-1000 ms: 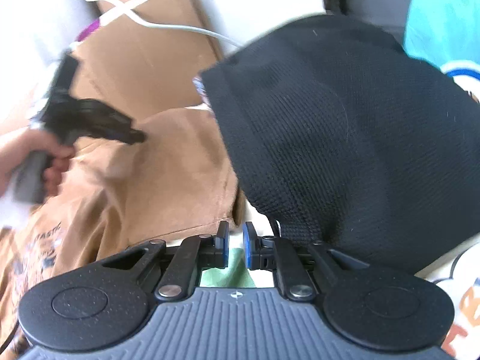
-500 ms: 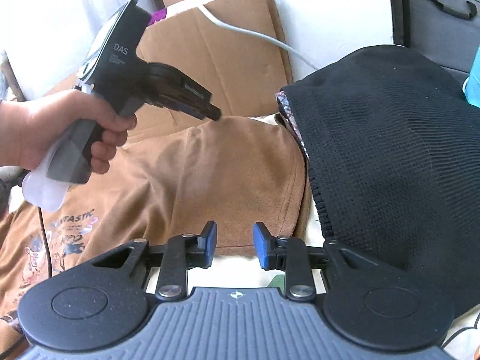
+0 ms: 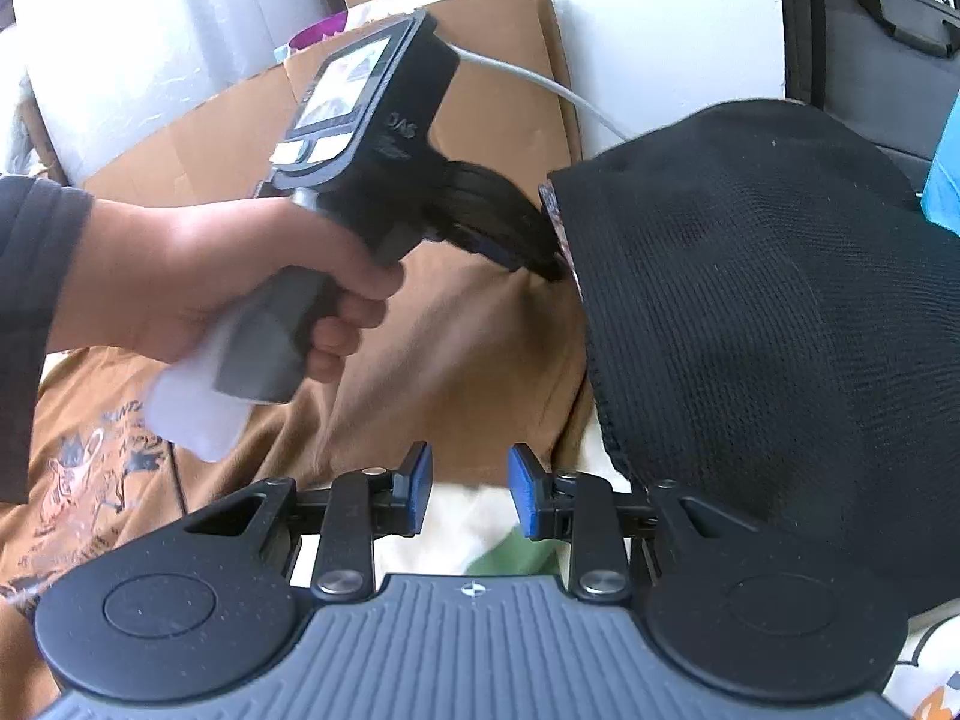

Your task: Fold clothes

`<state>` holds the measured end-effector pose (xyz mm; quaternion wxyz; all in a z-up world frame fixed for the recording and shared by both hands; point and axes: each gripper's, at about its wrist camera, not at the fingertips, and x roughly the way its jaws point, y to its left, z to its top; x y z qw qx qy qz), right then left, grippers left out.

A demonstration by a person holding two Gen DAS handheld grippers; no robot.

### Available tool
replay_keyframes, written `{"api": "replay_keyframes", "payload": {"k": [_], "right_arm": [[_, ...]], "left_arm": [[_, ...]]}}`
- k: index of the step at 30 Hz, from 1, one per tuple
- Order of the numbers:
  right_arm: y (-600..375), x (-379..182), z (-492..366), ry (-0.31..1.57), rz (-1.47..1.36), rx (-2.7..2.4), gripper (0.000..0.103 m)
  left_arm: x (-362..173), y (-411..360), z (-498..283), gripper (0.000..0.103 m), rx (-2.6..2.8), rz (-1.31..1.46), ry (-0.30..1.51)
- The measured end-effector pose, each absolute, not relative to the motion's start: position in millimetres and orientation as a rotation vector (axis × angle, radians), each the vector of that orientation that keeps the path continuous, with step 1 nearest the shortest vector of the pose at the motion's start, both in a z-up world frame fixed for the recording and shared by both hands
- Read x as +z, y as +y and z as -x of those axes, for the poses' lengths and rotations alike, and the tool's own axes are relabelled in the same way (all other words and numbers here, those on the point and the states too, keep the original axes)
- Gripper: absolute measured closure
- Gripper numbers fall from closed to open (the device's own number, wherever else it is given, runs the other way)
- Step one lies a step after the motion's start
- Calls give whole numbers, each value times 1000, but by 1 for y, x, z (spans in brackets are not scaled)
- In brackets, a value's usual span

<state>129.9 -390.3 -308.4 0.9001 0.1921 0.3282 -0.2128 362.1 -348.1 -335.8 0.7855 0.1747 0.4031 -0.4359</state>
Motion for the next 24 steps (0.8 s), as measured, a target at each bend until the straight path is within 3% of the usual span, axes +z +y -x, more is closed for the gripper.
{"api": "replay_keyframes", "payload": {"k": [3, 5, 10, 13, 15, 17, 22, 24], "right_arm": [[-392, -312, -128, 693, -400, -446, 71], [-393, -313, -127, 696, -405, -451, 71], [-391, -312, -132, 694, -404, -448, 70], [-388, -308, -134, 682, -394, -440, 70], [-388, -307, -135, 671, -395, -439, 70], [-388, -306, -137, 661, -402, -439, 69], [-388, -305, -148, 646, -397, -436, 69], [-388, -305, -151, 647, -396, -438, 69]], "left_arm": [[-342, -354, -359, 81, -941, -330, 875], [-339, -354, -359, 90, -950, -309, 881], [-336, -356, -359, 89, -957, -299, 907], [-330, -355, -362, 76, -956, -336, 919], [-319, -346, -363, 58, -985, -369, 889], [-303, -328, -365, 47, -1001, -404, 826], [-283, -271, -399, 48, -865, -407, 817], [-278, -249, -416, 63, -800, -406, 824]]}}
